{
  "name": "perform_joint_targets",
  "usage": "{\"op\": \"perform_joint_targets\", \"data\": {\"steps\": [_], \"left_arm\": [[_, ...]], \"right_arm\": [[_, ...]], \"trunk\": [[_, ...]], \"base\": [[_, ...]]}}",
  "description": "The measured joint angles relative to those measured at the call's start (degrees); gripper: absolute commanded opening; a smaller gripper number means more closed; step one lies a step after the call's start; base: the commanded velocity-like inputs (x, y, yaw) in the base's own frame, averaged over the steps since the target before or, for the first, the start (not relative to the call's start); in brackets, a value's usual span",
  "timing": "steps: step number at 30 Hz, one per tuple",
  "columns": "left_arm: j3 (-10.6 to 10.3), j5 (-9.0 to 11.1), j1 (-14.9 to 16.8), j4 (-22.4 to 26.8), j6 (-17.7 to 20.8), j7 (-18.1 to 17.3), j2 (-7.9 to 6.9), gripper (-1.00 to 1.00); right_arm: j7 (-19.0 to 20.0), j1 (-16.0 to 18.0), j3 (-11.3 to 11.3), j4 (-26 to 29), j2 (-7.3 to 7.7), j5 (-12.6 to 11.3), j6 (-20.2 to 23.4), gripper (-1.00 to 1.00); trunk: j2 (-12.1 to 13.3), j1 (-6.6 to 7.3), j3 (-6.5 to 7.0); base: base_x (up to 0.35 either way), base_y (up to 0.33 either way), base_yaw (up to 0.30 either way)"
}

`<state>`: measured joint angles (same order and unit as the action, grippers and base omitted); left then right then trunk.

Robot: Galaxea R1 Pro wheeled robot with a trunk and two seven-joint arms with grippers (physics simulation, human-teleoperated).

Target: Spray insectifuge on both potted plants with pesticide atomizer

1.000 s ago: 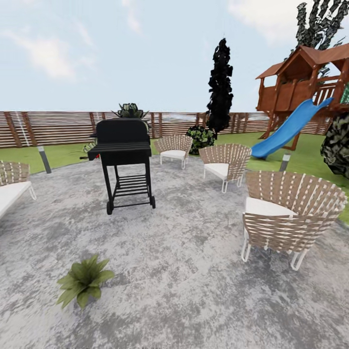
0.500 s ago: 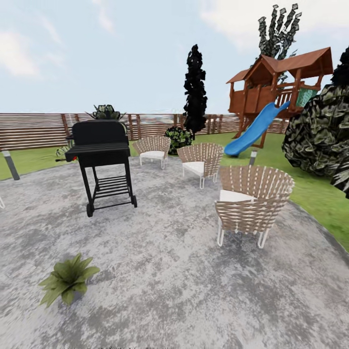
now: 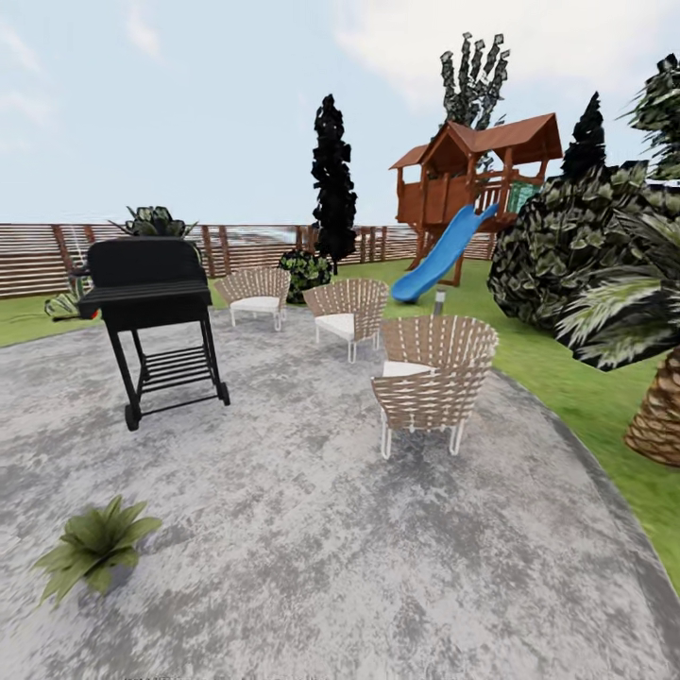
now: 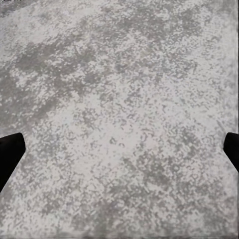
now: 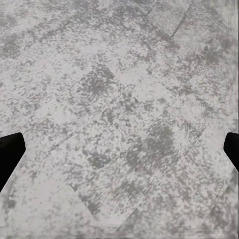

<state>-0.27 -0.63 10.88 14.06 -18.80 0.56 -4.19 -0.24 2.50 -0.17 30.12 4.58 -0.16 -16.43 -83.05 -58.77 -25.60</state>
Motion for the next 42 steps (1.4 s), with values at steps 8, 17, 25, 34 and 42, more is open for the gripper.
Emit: {"op": "perform_joint_targets", "data": {"steps": [8,17,25,34,42], "left_arm": [[0.0,0.0,0.0,0.0,0.0,0.0,-0.01,1.0],[0.0,0.0,0.0,0.0,0.0,0.0,-0.01,1.0],[0.0,0.0,0.0,-0.1,0.0,0.0,-0.01,1.0],[-0.1,0.0,0.1,-0.1,0.0,0.0,0.07,1.0],[-0.2,0.0,0.1,-0.1,0.0,0.0,0.08,1.0]], "right_arm": [[0.0,0.0,0.0,0.0,0.0,0.0,0.0,1.0],[0.0,0.0,0.0,0.0,0.0,0.0,0.0,1.0],[0.0,0.0,0.0,0.0,0.0,0.0,0.1,1.0],[0.0,0.0,-0.1,0.1,0.0,-0.1,0.1,1.0],[0.0,0.0,-0.2,0.2,0.0,-0.1,0.1,1.0]], "trunk": [[0.0,0.01,0.09],[0.0,0.03,0.1],[0.0,0.04,0.1],[0.0,0.04,0.01],[0.0,0.04,0.0]], "base": [[-0.301,0.0,-0.296],[-0.152,0.0,-0.3],[-0.018,0.0,-0.3],[-0.001,0.0,-0.3],[0.0,0.0,-0.3]]}}
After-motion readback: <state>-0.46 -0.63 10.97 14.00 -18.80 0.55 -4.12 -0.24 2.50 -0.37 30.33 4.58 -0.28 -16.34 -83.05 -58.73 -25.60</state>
